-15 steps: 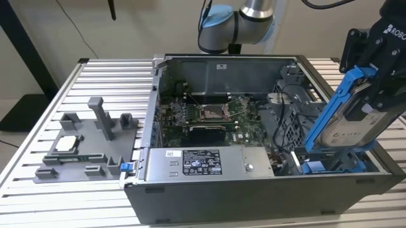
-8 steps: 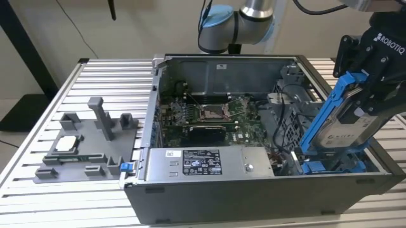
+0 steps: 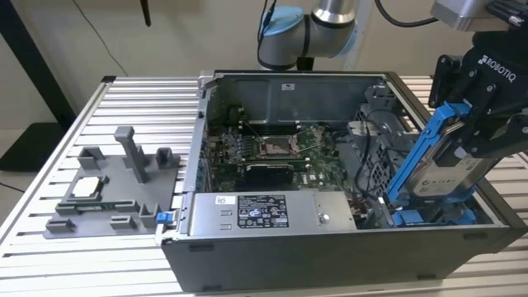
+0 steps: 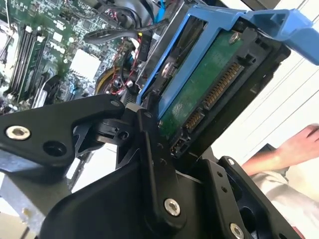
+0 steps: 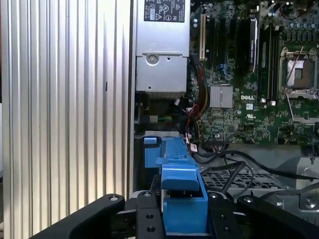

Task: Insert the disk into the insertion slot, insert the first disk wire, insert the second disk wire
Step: 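Insert the disk into the insertion slot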

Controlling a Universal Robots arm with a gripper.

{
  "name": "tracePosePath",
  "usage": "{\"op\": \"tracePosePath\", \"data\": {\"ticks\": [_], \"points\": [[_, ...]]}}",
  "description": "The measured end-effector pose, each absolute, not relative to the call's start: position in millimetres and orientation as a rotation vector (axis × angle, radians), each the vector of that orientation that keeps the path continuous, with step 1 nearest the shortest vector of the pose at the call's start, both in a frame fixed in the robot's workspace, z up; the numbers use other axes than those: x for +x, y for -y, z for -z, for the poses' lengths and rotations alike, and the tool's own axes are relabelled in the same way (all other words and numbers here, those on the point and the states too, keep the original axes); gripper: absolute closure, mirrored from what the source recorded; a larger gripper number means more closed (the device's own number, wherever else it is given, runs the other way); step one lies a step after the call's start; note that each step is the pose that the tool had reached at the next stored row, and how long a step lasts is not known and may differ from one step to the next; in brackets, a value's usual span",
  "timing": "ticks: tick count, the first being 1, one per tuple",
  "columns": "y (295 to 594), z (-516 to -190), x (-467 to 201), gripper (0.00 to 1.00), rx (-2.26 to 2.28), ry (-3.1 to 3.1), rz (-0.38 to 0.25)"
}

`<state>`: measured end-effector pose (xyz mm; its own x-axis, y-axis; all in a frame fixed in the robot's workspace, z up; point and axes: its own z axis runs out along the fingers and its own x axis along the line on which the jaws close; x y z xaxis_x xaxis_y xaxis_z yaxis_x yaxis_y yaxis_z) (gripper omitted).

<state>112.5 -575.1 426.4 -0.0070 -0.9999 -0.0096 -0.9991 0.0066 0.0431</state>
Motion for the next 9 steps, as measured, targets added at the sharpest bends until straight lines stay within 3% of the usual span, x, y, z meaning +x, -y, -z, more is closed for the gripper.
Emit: {"op": "tracePosePath", "data": {"ticks": [9], "points": [[574.8,-416.5,115.2,1.0,2.189,2.221,0.059]]}}
